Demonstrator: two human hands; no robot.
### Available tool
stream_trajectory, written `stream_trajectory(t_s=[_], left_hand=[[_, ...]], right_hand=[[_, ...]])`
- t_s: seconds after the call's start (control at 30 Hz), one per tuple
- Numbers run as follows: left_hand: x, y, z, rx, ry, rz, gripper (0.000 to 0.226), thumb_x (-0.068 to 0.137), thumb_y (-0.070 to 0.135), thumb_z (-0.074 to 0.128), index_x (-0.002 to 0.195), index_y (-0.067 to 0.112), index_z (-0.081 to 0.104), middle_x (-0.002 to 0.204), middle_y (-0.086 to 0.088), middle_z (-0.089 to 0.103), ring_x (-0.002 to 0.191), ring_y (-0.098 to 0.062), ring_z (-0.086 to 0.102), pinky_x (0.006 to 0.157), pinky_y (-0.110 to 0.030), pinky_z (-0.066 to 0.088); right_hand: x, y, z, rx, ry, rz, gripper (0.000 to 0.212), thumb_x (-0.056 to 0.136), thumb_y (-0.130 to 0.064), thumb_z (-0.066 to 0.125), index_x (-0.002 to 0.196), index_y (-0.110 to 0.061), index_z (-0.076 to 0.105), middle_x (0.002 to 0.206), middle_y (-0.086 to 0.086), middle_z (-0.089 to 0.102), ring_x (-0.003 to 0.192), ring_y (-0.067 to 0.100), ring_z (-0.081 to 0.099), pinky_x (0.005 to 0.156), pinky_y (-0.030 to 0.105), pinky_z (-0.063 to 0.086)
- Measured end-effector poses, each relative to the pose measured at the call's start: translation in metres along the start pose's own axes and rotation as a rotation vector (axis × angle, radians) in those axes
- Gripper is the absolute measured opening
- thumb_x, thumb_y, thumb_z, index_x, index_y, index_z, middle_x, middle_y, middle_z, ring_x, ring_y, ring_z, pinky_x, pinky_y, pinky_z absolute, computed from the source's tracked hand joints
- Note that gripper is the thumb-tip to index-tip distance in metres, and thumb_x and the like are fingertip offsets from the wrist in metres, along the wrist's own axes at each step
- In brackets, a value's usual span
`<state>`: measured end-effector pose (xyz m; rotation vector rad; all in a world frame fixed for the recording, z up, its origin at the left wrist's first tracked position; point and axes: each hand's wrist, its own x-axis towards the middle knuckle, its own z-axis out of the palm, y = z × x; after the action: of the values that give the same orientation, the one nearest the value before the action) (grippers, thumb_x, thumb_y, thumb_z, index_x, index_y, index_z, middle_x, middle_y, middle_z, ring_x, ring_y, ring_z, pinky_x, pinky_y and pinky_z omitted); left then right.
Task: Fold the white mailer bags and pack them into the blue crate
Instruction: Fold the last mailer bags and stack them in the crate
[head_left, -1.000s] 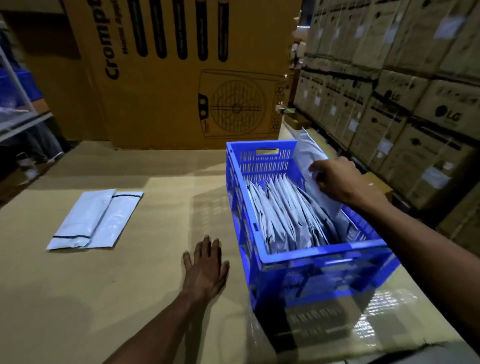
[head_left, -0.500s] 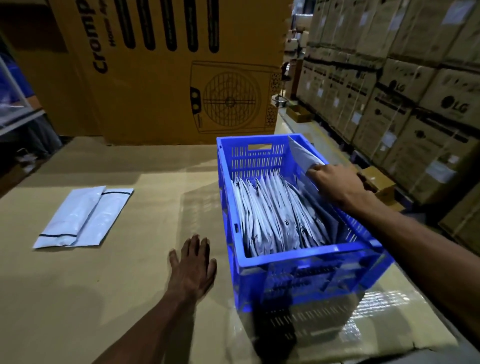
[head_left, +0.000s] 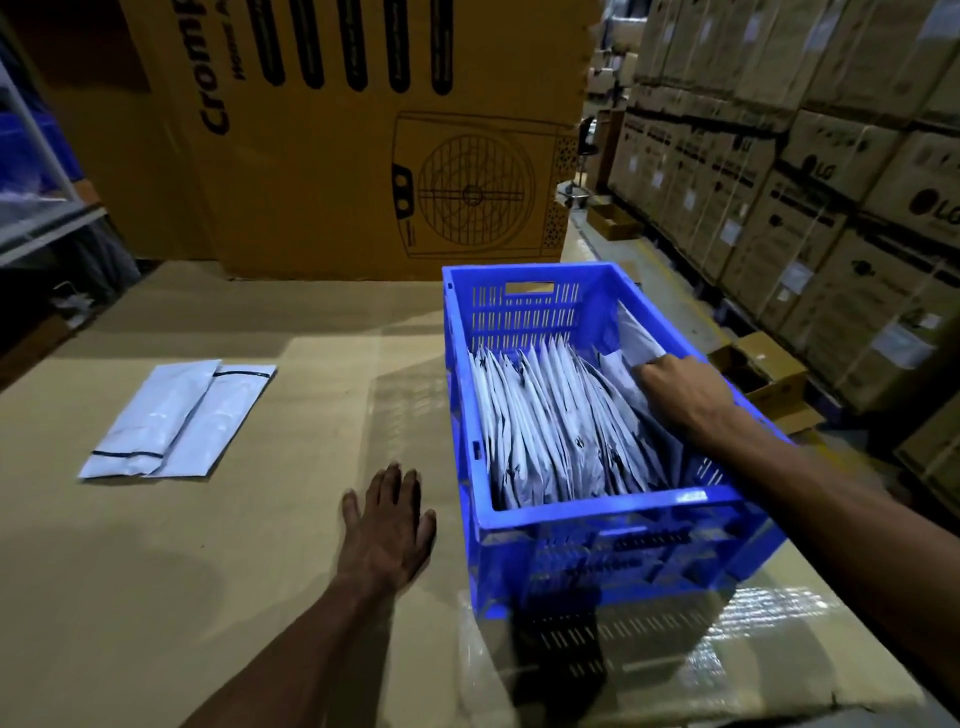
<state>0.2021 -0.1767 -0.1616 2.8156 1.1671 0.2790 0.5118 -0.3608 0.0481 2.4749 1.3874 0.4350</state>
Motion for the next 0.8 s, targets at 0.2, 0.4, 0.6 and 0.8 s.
stream_trajectory(t_s=[0.2, 0.4, 0.6, 0.8], left_hand=[[0.001, -0.001, 0.002, 0.001, -0.002, 0.014, 0.067, 0.094, 0.053, 0.031, 0.146, 0.015, 0.049, 0.153, -0.012, 0.044, 0.140, -0.031, 0.042, 0.106, -0.067, 0.030], [0.001, -0.001, 0.003, 0.012, 0.005, 0.015, 0.066, 0.093, 0.053, 0.031, 0.142, 0.014, 0.054, 0.152, -0.014, 0.046, 0.139, -0.031, 0.042, 0.106, -0.067, 0.031], [0.002, -0.002, 0.003, 0.010, 0.005, 0.007, 0.067, 0.094, 0.054, 0.027, 0.143, 0.017, 0.051, 0.155, -0.012, 0.042, 0.143, -0.029, 0.037, 0.108, -0.065, 0.028], [0.001, -0.002, 0.005, 0.008, 0.009, 0.000, 0.067, 0.093, 0.055, 0.029, 0.144, 0.017, 0.051, 0.156, -0.011, 0.042, 0.144, -0.029, 0.037, 0.110, -0.065, 0.028]], right_hand=[[-0.011, -0.002, 0.005, 0.061, -0.184, 0.046, 0.023, 0.089, -0.011, 0.051, 0.111, -0.012, 0.058, 0.113, 0.016, 0.059, 0.102, 0.039, 0.063, 0.076, 0.041, 0.051], [-0.003, -0.007, 0.000, -0.014, -0.024, 0.042, 0.016, 0.092, -0.007, 0.048, 0.106, -0.007, 0.057, 0.109, 0.016, 0.063, 0.095, 0.039, 0.066, 0.067, 0.039, 0.047], [0.009, -0.002, 0.016, 0.094, -0.215, 0.034, 0.021, 0.089, -0.013, 0.051, 0.108, -0.011, 0.057, 0.113, 0.018, 0.060, 0.099, 0.041, 0.063, 0.073, 0.041, 0.051], [0.011, 0.005, 0.040, 0.138, -0.288, -0.064, 0.043, 0.091, -0.011, 0.043, 0.133, -0.014, 0.049, 0.117, 0.021, 0.061, 0.108, 0.041, 0.060, 0.083, 0.043, 0.051]])
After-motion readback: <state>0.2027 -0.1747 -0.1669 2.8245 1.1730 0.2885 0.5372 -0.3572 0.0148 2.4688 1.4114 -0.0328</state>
